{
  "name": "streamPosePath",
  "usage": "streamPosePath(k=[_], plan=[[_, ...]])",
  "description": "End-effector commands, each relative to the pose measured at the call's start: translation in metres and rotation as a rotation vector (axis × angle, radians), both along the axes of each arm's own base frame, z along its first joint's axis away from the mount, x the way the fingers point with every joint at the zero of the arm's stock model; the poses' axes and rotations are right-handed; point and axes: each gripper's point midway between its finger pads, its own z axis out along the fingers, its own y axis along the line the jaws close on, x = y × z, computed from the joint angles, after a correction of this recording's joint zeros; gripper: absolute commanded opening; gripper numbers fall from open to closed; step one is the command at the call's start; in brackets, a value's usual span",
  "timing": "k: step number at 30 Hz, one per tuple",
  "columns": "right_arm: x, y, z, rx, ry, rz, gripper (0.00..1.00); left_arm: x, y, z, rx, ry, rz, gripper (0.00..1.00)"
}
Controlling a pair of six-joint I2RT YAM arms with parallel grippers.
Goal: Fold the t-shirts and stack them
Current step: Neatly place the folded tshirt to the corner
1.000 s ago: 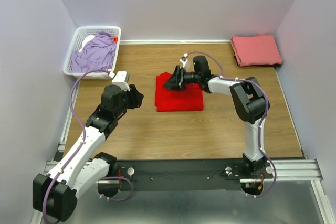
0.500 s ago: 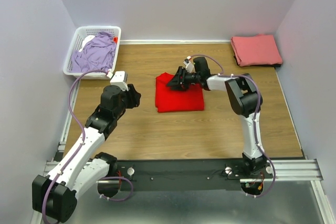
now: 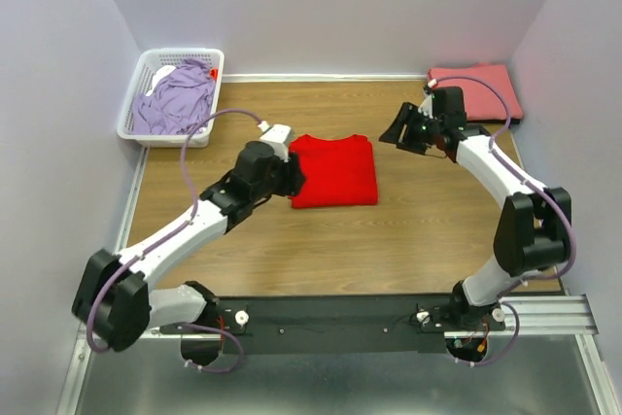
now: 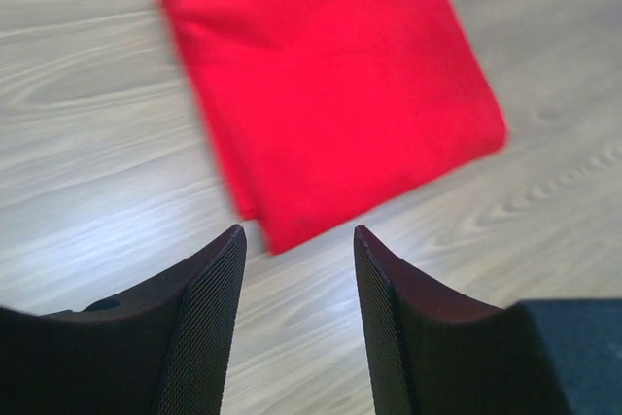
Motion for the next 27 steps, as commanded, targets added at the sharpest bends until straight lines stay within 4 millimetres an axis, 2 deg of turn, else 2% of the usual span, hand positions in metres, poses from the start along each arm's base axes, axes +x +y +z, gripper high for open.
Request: streamPosePath(k=[1, 2, 3, 4, 5, 6, 7, 8, 9, 10, 11, 12, 13, 16, 19, 27], plan=[[-0.051, -0.057, -0.043, -0.291, 0.163, -0.079, 0.68, 0.017, -0.051, 0.008, 0.043, -0.041, -0.090, 0.60], [-0.058, -0.060, -0.045, -0.304, 0.177, -0.074, 0.68, 0.014, -0.075, 0.019, 0.046, -0.068, -0.143, 0.61], [-0.073, -0.065, -0.052, -0.319, 0.213, -0.078, 0.68, 0.017, -0.087, 0.002, 0.101, -0.049, -0.171, 0.63], [-0.075, -0.067, -0.049, -0.325, 0.212, -0.086, 0.68, 0.014, -0.097, 0.016, 0.105, -0.083, -0.192, 0.64], [-0.087, -0.073, -0.060, -0.349, 0.245, -0.096, 0.69, 0.021, -0.111, 0.009, 0.148, -0.075, -0.195, 0.65], [-0.093, -0.076, -0.063, -0.357, 0.258, -0.106, 0.74, 0.012, -0.130, 0.005, 0.172, -0.076, -0.239, 0.66], [-0.098, -0.082, -0.062, -0.371, 0.253, -0.126, 0.77, 0.015, -0.137, -0.017, 0.239, -0.053, -0.245, 0.69], [-0.108, -0.085, -0.071, -0.385, 0.277, -0.128, 0.81, 0.018, -0.150, -0.012, 0.248, -0.062, -0.259, 0.69], [-0.111, -0.089, -0.074, -0.397, 0.283, -0.137, 0.87, 0.012, -0.163, -0.019, 0.270, -0.052, -0.289, 0.69], [-0.115, -0.091, -0.076, -0.403, 0.290, -0.141, 0.90, 0.013, -0.170, -0.042, 0.316, -0.022, -0.305, 0.70], [-0.119, -0.094, -0.079, -0.416, 0.295, -0.153, 0.94, 0.013, -0.175, -0.049, 0.340, -0.014, -0.314, 0.71], [-0.121, -0.098, -0.080, -0.422, 0.303, -0.169, 0.98, 0.014, -0.184, -0.048, 0.347, -0.017, -0.324, 0.72], [-0.123, -0.100, -0.081, -0.428, 0.309, -0.179, 1.00, 0.014, -0.187, -0.065, 0.382, 0.003, -0.332, 0.73], [-0.126, -0.112, -0.085, -0.459, 0.330, -0.226, 1.00, 0.013, -0.199, -0.072, 0.430, -0.020, -0.341, 0.73], [-0.129, -0.122, -0.091, -0.473, 0.358, -0.258, 1.00, 0.014, -0.203, -0.092, 0.504, -0.019, -0.343, 0.74], [-0.137, -0.136, -0.097, -0.451, 0.392, -0.291, 1.00, 0.014, -0.214, -0.113, 0.590, -0.042, -0.347, 0.74]])
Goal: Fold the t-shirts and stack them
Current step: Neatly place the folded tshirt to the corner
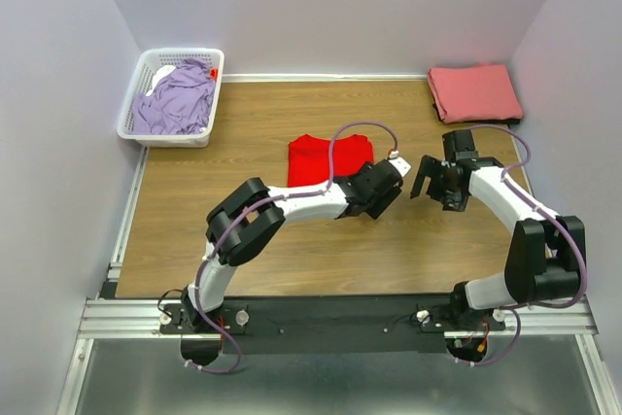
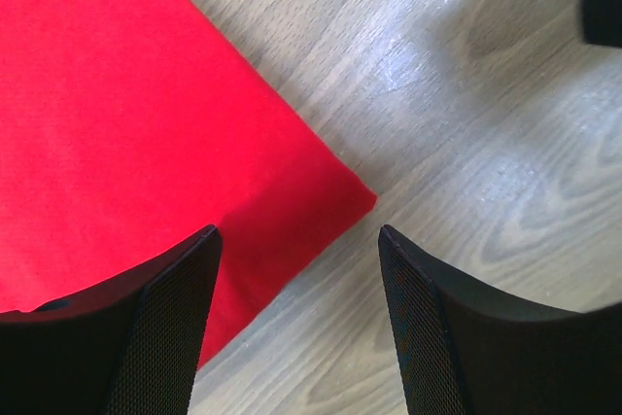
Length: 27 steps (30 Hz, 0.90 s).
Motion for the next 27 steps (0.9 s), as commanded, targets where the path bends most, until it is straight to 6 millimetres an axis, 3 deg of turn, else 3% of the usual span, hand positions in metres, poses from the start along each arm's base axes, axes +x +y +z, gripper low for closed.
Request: streamPosePath(k=[1, 9, 11, 15, 16, 18, 20, 27], plan=[[-0.010, -0.010, 0.000, -0.019, 0.015, -0.031, 1.00, 0.004, -0.004, -0.006, 0.068, -0.061, 0.001, 0.74], [-0.010, 0.004, -0.001, 0.058, 0.019, -0.002, 1.00, -0.001, -0.001, -0.026, 0.161, -0.106, 0.013, 0.72], [-0.009, 0.009, 0.000, 0.082, 0.011, 0.007, 1.00, -0.001, 0.002, -0.035, 0.182, -0.103, 0.015, 0.65], [-0.005, 0.017, 0.001, 0.130, -0.010, 0.018, 1.00, 0.000, 0.009, -0.042, 0.207, -0.108, 0.037, 0.38], [-0.005, 0.019, 0.001, 0.141, -0.012, 0.025, 1.00, 0.000, 0.009, -0.042, 0.206, -0.110, 0.041, 0.22], [-0.003, 0.027, 0.002, 0.182, -0.026, 0.037, 0.99, 0.000, 0.010, -0.038, 0.196, -0.111, 0.046, 0.08], [-0.003, 0.036, 0.003, 0.233, -0.029, 0.056, 0.98, -0.003, 0.009, -0.030, 0.175, -0.106, 0.048, 0.01], [0.015, 0.065, 0.017, 0.425, -0.115, 0.022, 1.00, -0.013, 0.008, 0.011, 0.047, -0.085, 0.055, 0.00]])
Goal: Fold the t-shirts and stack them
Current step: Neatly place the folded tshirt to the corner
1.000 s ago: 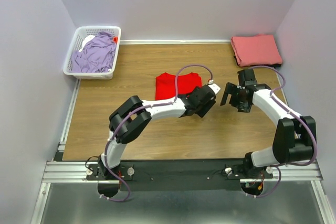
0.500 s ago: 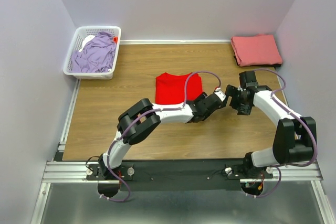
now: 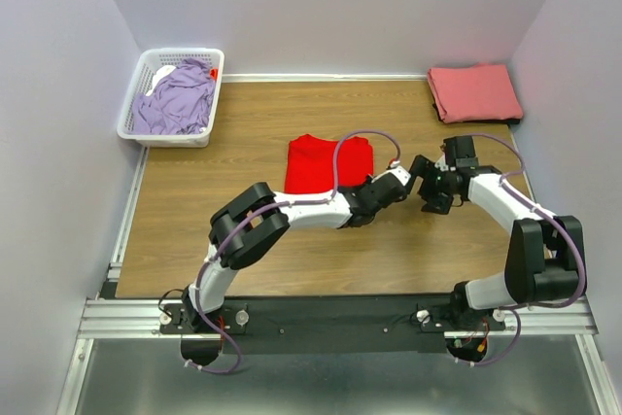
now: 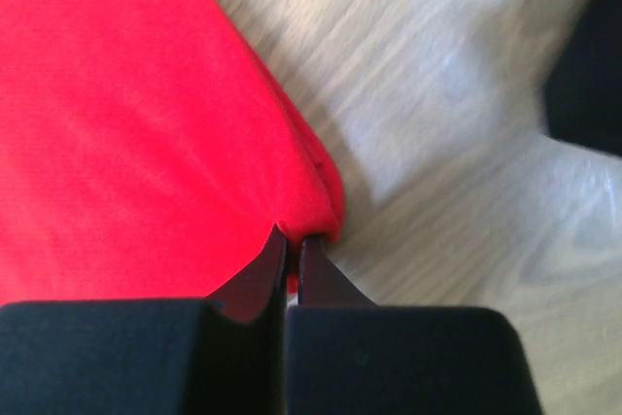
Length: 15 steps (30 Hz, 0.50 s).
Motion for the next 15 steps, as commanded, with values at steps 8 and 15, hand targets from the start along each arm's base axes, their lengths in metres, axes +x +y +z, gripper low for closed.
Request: streamPosePath(k=[8, 15], plan=[[0.047, 0.067, 0.045, 0.501, -0.189, -0.066, 1.00, -0.019, -0.002, 0.054, -0.158, 0.034, -0.007, 0.00], [0.064, 0.082, 0.027, 0.641, -0.201, -0.077, 1.00, -0.022, -0.003, 0.056, -0.173, 0.046, -0.013, 0.00]])
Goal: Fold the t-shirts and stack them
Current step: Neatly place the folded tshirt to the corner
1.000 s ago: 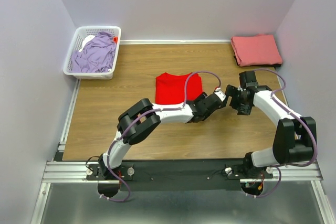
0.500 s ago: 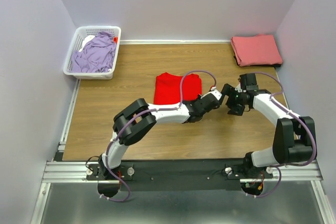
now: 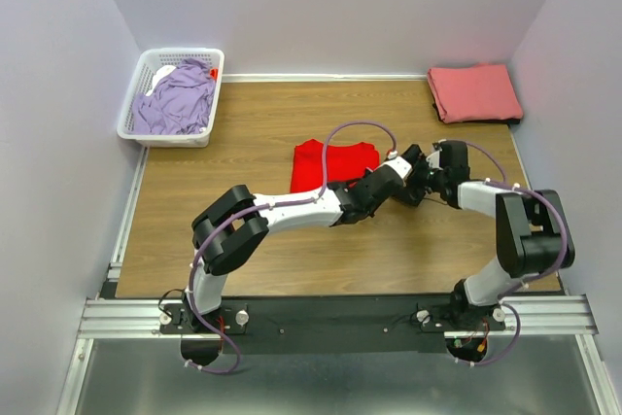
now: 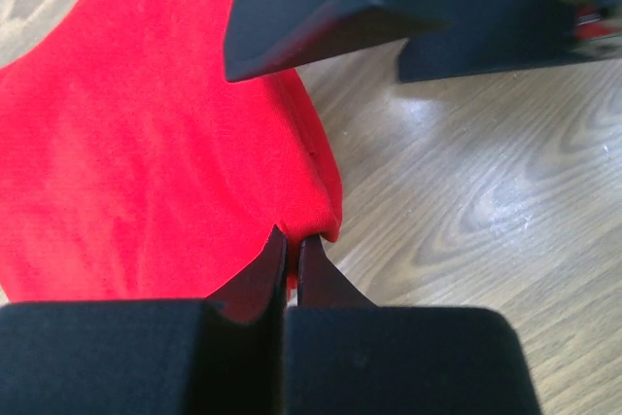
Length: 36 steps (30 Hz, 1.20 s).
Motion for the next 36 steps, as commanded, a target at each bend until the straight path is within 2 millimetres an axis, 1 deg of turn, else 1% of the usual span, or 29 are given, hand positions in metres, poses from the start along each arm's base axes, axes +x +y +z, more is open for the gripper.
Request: streamPosePath(k=[1, 4, 5, 8, 9, 12, 13, 14, 16, 17, 18, 19, 20, 21, 22, 23, 24, 25, 26, 27, 28, 29, 30, 31, 32, 33, 34, 35, 36], plan=[[0.008, 0.020, -0.001, 0.164, -0.029, 0.025, 1.00, -0.008, -0.002, 0.007, -0.041, 0.023, -0.007, 0.00], [0.007, 0.027, -0.012, 0.165, -0.009, 0.046, 0.98, -0.008, -0.004, 0.009, -0.049, 0.026, -0.008, 0.00], [0.004, 0.029, -0.020, 0.161, 0.014, 0.051, 0.97, -0.008, -0.005, 0.009, -0.049, 0.028, -0.011, 0.00], [-0.004, 0.041, -0.031, 0.154, 0.039, 0.094, 0.95, -0.008, -0.007, 0.009, -0.053, 0.031, -0.015, 0.00], [-0.007, 0.047, -0.035, 0.149, 0.050, 0.113, 0.93, -0.009, -0.009, 0.009, -0.057, 0.033, -0.019, 0.00], [-0.012, 0.054, -0.041, 0.140, 0.058, 0.136, 0.87, -0.009, -0.008, 0.006, -0.052, 0.039, -0.021, 0.00], [-0.010, 0.056, -0.042, 0.134, 0.054, 0.144, 0.80, -0.009, -0.010, 0.006, -0.055, 0.040, -0.023, 0.02], [-0.009, 0.055, -0.042, 0.131, 0.053, 0.148, 0.76, -0.010, -0.010, 0.006, -0.054, 0.042, -0.024, 0.03], [-0.011, 0.053, -0.047, 0.086, 0.065, 0.172, 0.60, -0.009, -0.009, 0.007, -0.059, 0.044, -0.020, 0.05], [-0.001, 0.051, -0.044, 0.055, 0.043, 0.167, 0.43, -0.009, -0.010, 0.010, -0.069, 0.041, -0.014, 0.09], [0.001, 0.049, -0.042, 0.033, 0.033, 0.174, 0.34, -0.010, -0.011, 0.011, -0.072, 0.040, -0.017, 0.11], [0.000, 0.046, -0.043, -0.005, 0.028, 0.192, 0.18, -0.010, -0.011, 0.016, -0.082, 0.037, -0.015, 0.17], [0.012, 0.043, -0.036, -0.040, -0.002, 0.182, 0.14, -0.009, -0.010, 0.017, -0.081, 0.037, -0.011, 0.20], [0.008, 0.039, -0.041, -0.082, 0.009, 0.204, 0.10, -0.010, -0.010, 0.020, -0.082, 0.036, -0.012, 0.23], [0.011, 0.037, -0.039, -0.104, 0.002, 0.214, 0.05, -0.009, -0.008, 0.023, -0.086, 0.034, -0.005, 0.29], [0.022, 0.036, -0.032, -0.139, -0.031, 0.215, 0.04, -0.008, -0.007, 0.031, -0.099, 0.027, -0.002, 0.34], [0.025, 0.033, -0.030, -0.167, -0.040, 0.227, 0.03, -0.009, -0.005, 0.034, -0.102, 0.029, 0.003, 0.38], [0.020, 0.028, -0.035, -0.215, -0.023, 0.264, 0.02, -0.007, -0.002, 0.038, -0.110, 0.028, 0.010, 0.46], [0.022, 0.025, -0.034, -0.249, -0.028, 0.279, 0.02, -0.003, 0.003, 0.049, -0.131, 0.024, 0.023, 0.51], [0.035, 0.020, -0.028, -0.296, -0.053, 0.279, 0.02, -0.001, 0.006, 0.053, -0.141, 0.027, 0.031, 0.56], [0.029, 0.014, -0.032, -0.352, -0.037, 0.326, 0.02, 0.000, 0.011, 0.063, -0.159, 0.020, 0.038, 0.62], [0.032, 0.008, -0.032, -0.391, -0.036, 0.334, 0.02, 0.007, 0.019, 0.068, -0.169, 0.017, 0.060, 0.66], [0.041, -0.003, -0.029, -0.477, -0.051, 0.344, 0.02, 0.009, 0.026, 0.070, -0.167, 0.018, 0.070, 0.69], [0.047, -0.014, -0.028, -0.551, -0.053, 0.327, 0.01, 0.016, 0.037, 0.082, -0.188, 0.005, 0.096, 0.74], [0.052, -0.014, -0.023, -0.564, -0.074, 0.345, 0.00, 0.014, 0.039, 0.086, -0.200, 0.005, 0.097, 0.78], [0.059, -0.025, -0.022, -0.635, -0.073, 0.330, 0.00, 0.024, 0.052, 0.089, -0.209, 0.005, 0.132, 0.79], [0.069, -0.031, -0.014, -0.686, -0.094, 0.353, 0.00, 0.025, 0.062, 0.085, -0.219, 0.021, 0.154, 0.79], [0.074, -0.036, -0.010, -0.728, -0.100, 0.353, 0.00, 0.025, 0.069, 0.094, -0.256, 0.032, 0.153, 0.79], [0.080, -0.049, -0.008, -0.801, -0.088, 0.335, 0.01, 0.038, 0.088, 0.094, -0.274, 0.034, 0.202, 0.80]])
